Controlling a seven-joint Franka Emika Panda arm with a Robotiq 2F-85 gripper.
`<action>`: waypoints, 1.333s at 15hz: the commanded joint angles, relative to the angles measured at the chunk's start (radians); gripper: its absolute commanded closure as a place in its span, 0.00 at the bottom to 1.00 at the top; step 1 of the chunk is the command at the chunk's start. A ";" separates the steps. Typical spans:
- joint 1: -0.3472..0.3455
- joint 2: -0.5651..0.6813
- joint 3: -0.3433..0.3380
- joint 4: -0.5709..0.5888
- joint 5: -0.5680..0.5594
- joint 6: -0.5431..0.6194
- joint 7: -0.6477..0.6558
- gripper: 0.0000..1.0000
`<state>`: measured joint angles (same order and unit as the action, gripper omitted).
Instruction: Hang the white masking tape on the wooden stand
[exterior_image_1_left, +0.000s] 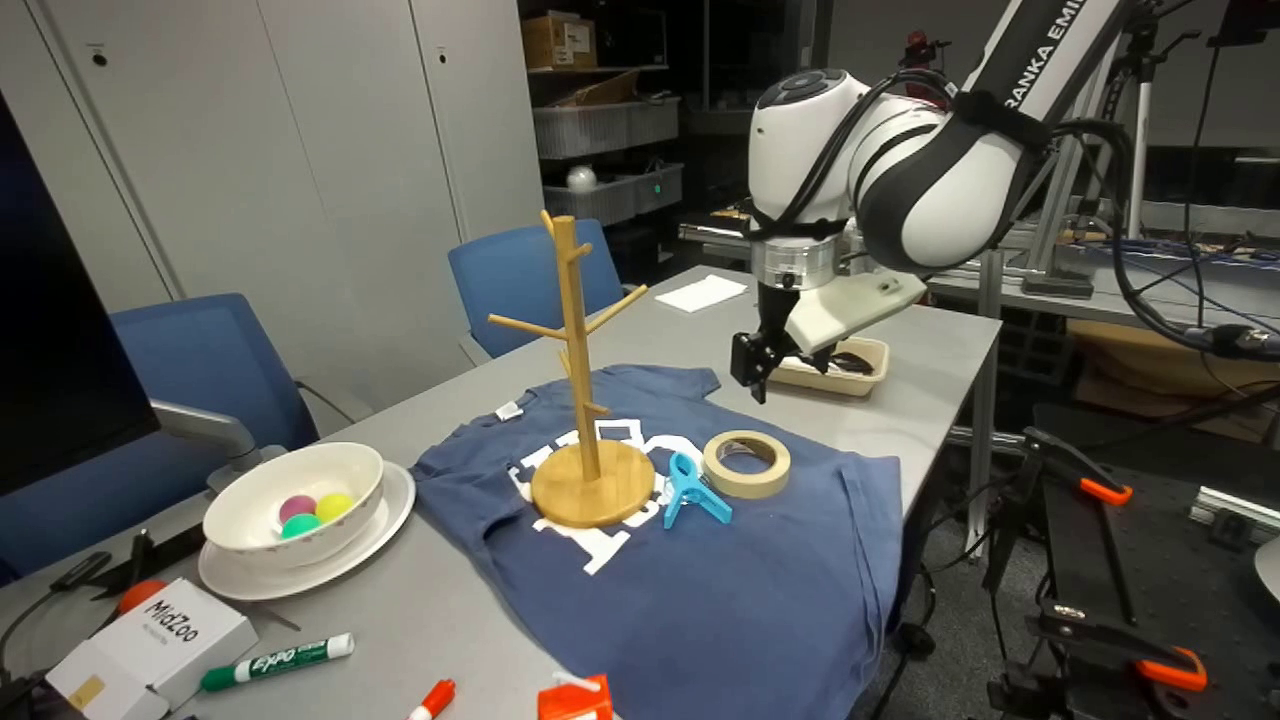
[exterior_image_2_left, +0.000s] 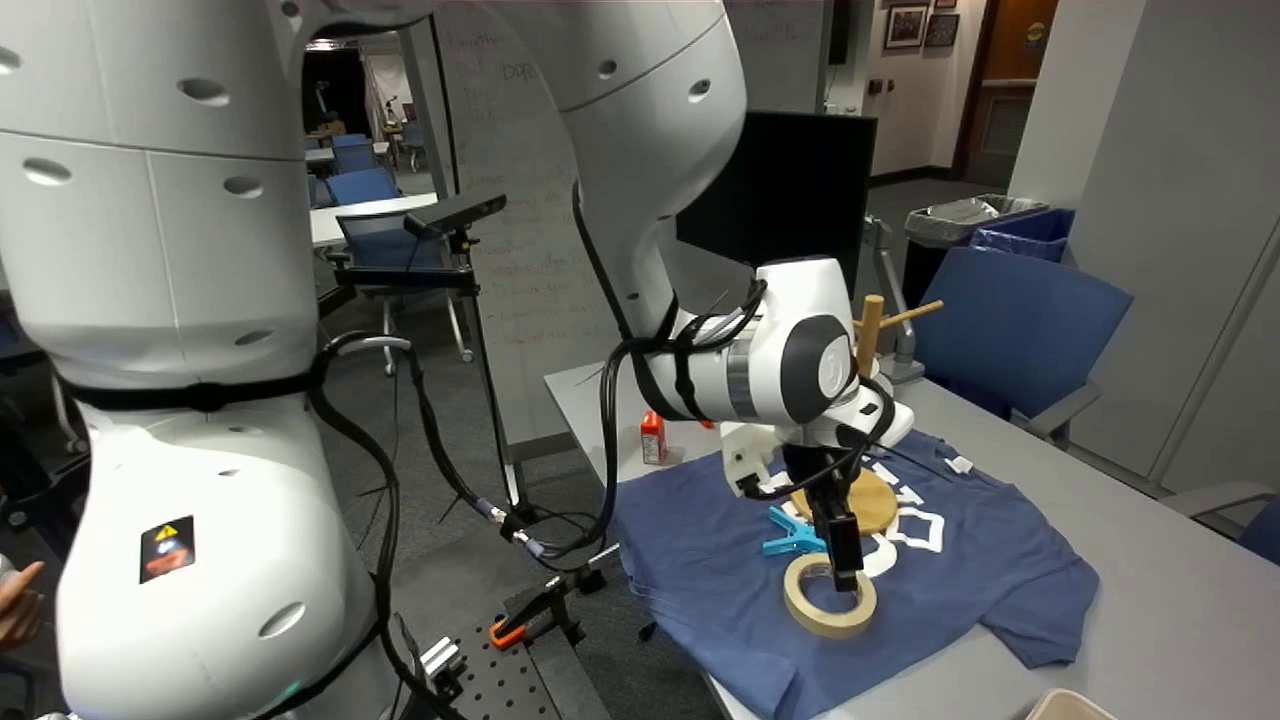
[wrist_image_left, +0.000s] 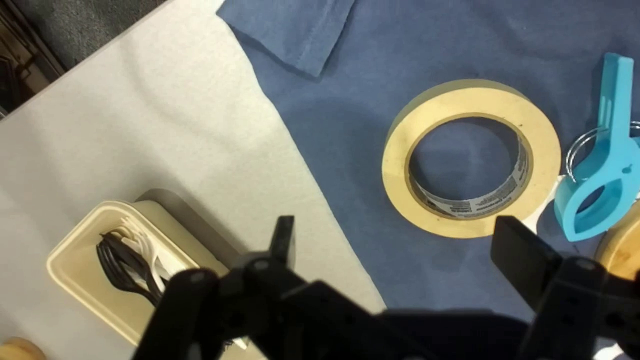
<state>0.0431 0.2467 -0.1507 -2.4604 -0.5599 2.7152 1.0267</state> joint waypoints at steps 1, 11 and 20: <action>0.000 0.049 -0.008 -0.009 0.056 0.072 -0.051 0.00; -0.038 0.218 0.006 0.001 0.468 0.191 -0.317 0.00; -0.013 0.285 -0.028 0.100 0.613 0.182 -0.420 0.00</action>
<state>0.0124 0.4945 -0.1574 -2.4010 0.0125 2.8804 0.6507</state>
